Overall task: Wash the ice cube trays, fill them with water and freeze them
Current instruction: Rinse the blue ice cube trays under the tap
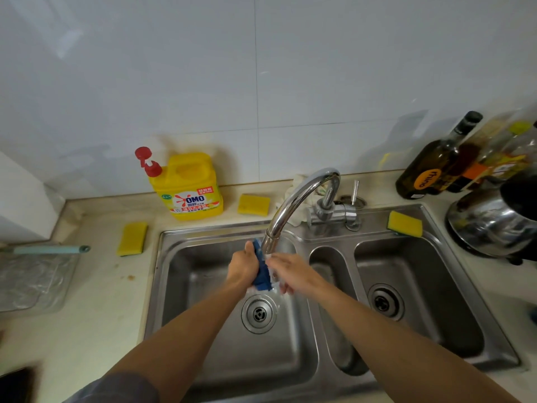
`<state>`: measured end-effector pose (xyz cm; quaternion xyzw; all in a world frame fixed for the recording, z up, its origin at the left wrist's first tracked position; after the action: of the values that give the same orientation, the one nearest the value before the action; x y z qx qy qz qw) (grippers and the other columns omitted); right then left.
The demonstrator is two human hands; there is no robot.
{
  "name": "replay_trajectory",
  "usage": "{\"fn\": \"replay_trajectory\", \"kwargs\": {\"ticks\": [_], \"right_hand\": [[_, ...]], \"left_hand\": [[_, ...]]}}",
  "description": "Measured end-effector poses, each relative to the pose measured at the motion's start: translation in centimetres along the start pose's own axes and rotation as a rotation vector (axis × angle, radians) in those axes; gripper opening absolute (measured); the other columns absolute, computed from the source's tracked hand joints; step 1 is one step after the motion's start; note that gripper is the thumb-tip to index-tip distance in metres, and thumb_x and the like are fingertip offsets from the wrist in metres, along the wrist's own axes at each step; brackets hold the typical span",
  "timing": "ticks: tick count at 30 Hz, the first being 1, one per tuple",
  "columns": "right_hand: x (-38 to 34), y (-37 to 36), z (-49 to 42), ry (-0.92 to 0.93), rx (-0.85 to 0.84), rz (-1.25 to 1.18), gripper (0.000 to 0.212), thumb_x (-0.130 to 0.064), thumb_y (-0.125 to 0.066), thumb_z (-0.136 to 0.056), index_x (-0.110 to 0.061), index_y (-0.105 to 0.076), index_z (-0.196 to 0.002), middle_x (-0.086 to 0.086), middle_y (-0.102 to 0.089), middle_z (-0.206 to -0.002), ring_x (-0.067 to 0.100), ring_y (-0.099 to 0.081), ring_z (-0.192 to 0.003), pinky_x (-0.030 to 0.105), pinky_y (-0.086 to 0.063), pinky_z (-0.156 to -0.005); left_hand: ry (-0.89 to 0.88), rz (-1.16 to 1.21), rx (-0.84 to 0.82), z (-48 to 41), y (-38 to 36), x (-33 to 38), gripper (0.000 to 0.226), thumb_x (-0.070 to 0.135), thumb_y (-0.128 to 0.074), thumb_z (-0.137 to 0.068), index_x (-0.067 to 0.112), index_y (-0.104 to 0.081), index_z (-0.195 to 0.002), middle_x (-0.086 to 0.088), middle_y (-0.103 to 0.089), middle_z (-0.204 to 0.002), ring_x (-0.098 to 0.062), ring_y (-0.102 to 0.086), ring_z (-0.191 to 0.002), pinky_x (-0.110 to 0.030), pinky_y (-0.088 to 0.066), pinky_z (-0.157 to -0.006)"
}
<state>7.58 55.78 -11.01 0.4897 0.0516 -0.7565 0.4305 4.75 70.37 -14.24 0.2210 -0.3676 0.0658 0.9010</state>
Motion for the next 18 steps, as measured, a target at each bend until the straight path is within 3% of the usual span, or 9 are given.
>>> {"fn": "replay_trajectory", "kwargs": {"ticks": [5,7,9,11,13,15,18], "right_hand": [[2.7,5.0,1.4,-0.083,0.115,0.000,0.027,-0.044,-0.049,-0.104,-0.025,-0.068,-0.099,0.008,-0.073,-0.086,0.007,-0.060,-0.051,0.023,-0.051,-0.051],[4.1,6.1,2.6,-0.133,0.115,0.052,0.030,-0.049,-0.052,-0.100,-0.026,-0.066,-0.113,0.005,-0.070,-0.085,0.008,-0.064,-0.056,0.022,-0.053,-0.055],[5.2,6.1,3.5,-0.181,0.098,0.069,0.044,-0.048,-0.056,-0.099,-0.029,-0.057,-0.138,0.002,-0.069,-0.096,0.010,-0.069,-0.068,0.022,-0.055,-0.057],[6.0,5.8,4.6,-0.219,0.069,0.064,0.058,-0.045,-0.061,-0.097,-0.027,-0.045,-0.150,-0.004,-0.067,-0.106,0.011,-0.071,-0.080,0.028,-0.062,-0.067],[6.9,5.7,5.8,-0.242,0.043,0.101,0.072,-0.039,-0.067,-0.094,-0.023,-0.035,-0.156,-0.002,-0.064,-0.120,0.011,-0.069,-0.091,0.031,-0.062,-0.075],[8.1,6.0,7.1,-0.262,0.039,0.221,0.080,-0.032,-0.072,-0.090,-0.014,-0.032,-0.156,0.005,-0.059,-0.135,0.012,-0.066,-0.100,0.025,-0.055,-0.075],[10.7,6.9,9.1,-0.252,0.042,0.470,0.063,-0.027,-0.080,-0.083,-0.010,-0.049,-0.135,0.010,-0.056,-0.134,0.024,-0.061,-0.116,0.034,-0.053,-0.088]], "left_hand": [[0.060,-0.090,-0.014,-1.5,4.5,-2.3,0.062,0.055,-0.030,-0.105,0.002,-0.061,-0.108,-0.021,-0.069,-0.100,-0.033,-0.068,-0.088,-0.044,-0.057,-0.082],[0.086,-0.037,-0.033,-1.9,5.1,-2.9,0.057,0.057,-0.031,-0.104,0.007,-0.058,-0.111,-0.018,-0.068,-0.097,-0.032,-0.068,-0.086,-0.040,-0.058,-0.073],[0.061,0.010,-0.061,-1.7,4.0,-2.4,0.057,0.060,-0.032,-0.103,0.010,-0.058,-0.106,-0.015,-0.068,-0.092,-0.027,-0.068,-0.080,-0.033,-0.055,-0.063],[0.002,0.014,-0.118,-1.2,2.0,-1.5,0.059,0.062,-0.033,-0.102,0.011,-0.062,-0.100,-0.014,-0.070,-0.088,-0.024,-0.069,-0.074,-0.030,-0.055,-0.058],[-0.066,-0.038,-0.158,-0.7,0.1,-0.8,0.050,0.055,-0.038,-0.102,0.013,-0.064,-0.095,-0.016,-0.071,-0.089,-0.023,-0.069,-0.075,-0.035,-0.058,-0.064],[-0.087,-0.020,-0.166,-0.2,-1.0,-0.7,0.032,0.048,-0.052,-0.099,0.019,-0.063,-0.095,-0.015,-0.071,-0.095,-0.025,-0.069,-0.081,-0.041,-0.060,-0.077],[-0.055,0.134,-0.155,0.5,-1.7,-1.0,0.020,0.042,-0.066,-0.090,0.023,-0.062,-0.095,-0.011,-0.070,-0.095,-0.027,-0.068,-0.087,-0.047,-0.056,-0.088]]}}
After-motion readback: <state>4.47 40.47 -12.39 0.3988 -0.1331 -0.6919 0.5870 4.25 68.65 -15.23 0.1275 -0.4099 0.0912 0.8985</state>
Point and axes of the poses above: each hand's wrist, its own z-axis away from the middle knuckle, its own y-axis out of the back of the hand, x = y × z, the point moved 2 cm from there along -z, towards the middle knuckle
